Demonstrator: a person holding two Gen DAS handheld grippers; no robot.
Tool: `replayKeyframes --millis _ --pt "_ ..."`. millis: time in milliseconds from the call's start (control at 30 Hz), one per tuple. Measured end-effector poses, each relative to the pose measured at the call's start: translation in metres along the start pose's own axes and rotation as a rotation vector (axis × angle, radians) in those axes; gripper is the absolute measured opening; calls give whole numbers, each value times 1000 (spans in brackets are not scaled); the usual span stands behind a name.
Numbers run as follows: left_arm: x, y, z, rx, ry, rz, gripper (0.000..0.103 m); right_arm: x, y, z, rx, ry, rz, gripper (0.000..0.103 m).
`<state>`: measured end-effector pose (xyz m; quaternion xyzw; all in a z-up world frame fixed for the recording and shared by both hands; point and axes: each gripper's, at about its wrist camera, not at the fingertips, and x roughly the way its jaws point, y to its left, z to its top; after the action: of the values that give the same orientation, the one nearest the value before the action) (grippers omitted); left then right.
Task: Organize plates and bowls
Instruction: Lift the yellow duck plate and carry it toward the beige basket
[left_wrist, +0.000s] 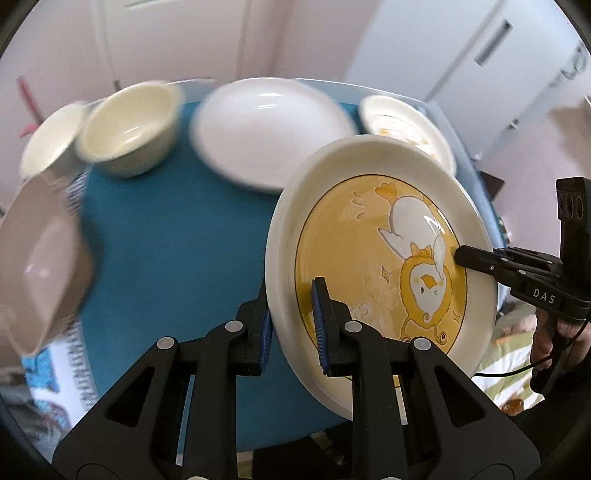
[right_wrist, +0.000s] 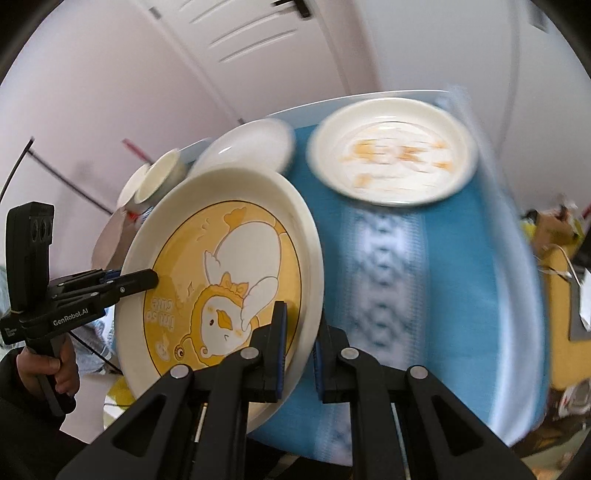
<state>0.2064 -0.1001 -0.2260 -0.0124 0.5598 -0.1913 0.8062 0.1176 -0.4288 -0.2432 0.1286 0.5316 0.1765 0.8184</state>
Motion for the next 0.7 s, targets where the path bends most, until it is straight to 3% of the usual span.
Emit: replayKeyframes --millis 333,700 --pt "-10 103 -38 -148 24 55 17 74 85 6 -129 121 57 12" --pt "8 150 -53 -176 27 36 17 108 102 9 -152 153 39 12"
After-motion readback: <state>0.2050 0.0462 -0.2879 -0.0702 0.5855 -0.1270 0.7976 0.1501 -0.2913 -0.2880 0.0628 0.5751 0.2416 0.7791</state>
